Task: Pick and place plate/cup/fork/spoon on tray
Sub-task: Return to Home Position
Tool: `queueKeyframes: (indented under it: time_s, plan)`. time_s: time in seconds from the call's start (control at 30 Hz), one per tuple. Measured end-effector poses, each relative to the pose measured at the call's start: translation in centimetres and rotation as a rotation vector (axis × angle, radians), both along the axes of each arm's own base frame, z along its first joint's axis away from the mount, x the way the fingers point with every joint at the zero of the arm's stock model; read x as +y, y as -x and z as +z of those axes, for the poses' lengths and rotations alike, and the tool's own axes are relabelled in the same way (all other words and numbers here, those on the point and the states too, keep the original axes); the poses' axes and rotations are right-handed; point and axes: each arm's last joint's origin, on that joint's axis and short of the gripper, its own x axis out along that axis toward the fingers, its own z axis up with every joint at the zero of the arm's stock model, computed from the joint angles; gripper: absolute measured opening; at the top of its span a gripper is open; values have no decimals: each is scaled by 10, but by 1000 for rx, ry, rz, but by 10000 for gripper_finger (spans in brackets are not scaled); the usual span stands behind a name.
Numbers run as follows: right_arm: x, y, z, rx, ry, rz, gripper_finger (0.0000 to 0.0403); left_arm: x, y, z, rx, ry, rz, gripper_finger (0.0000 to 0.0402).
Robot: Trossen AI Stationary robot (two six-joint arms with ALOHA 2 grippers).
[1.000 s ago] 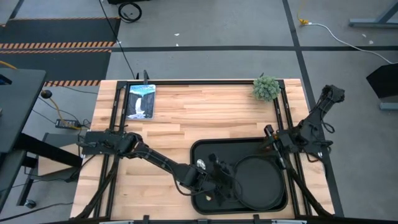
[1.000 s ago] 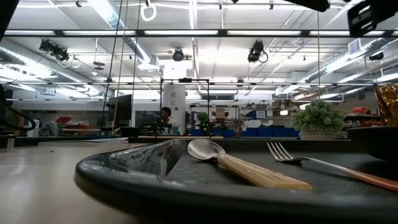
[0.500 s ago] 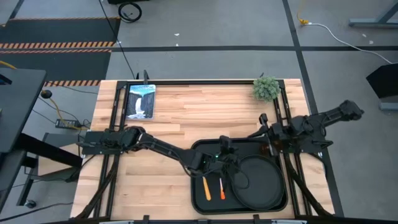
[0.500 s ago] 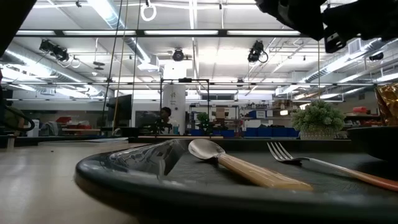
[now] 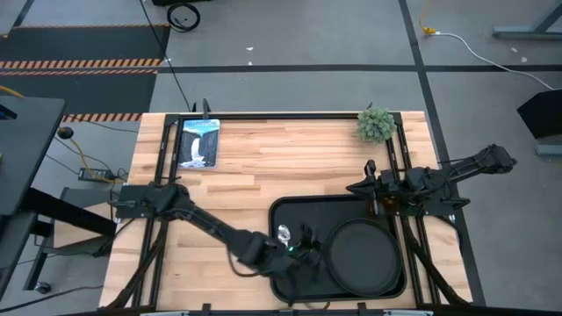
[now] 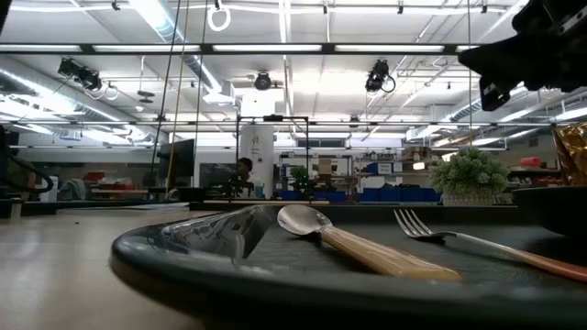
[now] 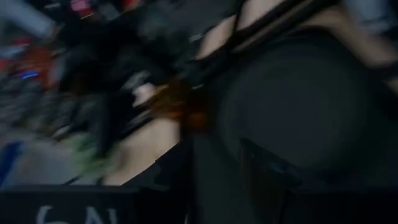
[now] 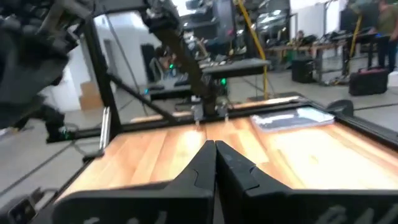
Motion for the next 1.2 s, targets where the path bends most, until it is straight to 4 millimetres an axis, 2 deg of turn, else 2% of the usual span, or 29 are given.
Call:
queueKeyframes:
  time_s: [0.07,0.17,0.27,0.4,0.47,0.63,0.9,1.2]
  plan:
    - [-1,0,3,-9,-21,-18,10,-7,15,12,40,41,-67,134]
    - [-1,0,7,-52,-75,-18,10,-6,40,34,114,101,-123,130]
    - [-1,1,10,-78,-141,-11,13,1,67,54,192,124,-131,119]
    - [-1,1,10,-79,-209,-3,17,17,94,63,282,146,-115,95]
    - [-1,1,10,-77,-208,-3,17,24,105,59,296,142,-108,81]
    - [-1,1,10,-77,-204,-4,16,46,141,31,307,157,-94,49]
    - [-1,1,10,-78,-202,-4,18,78,203,-2,99,284,-166,19]
    - [-1,1,10,-78,-202,-4,18,119,271,-21,-109,429,-252,16]
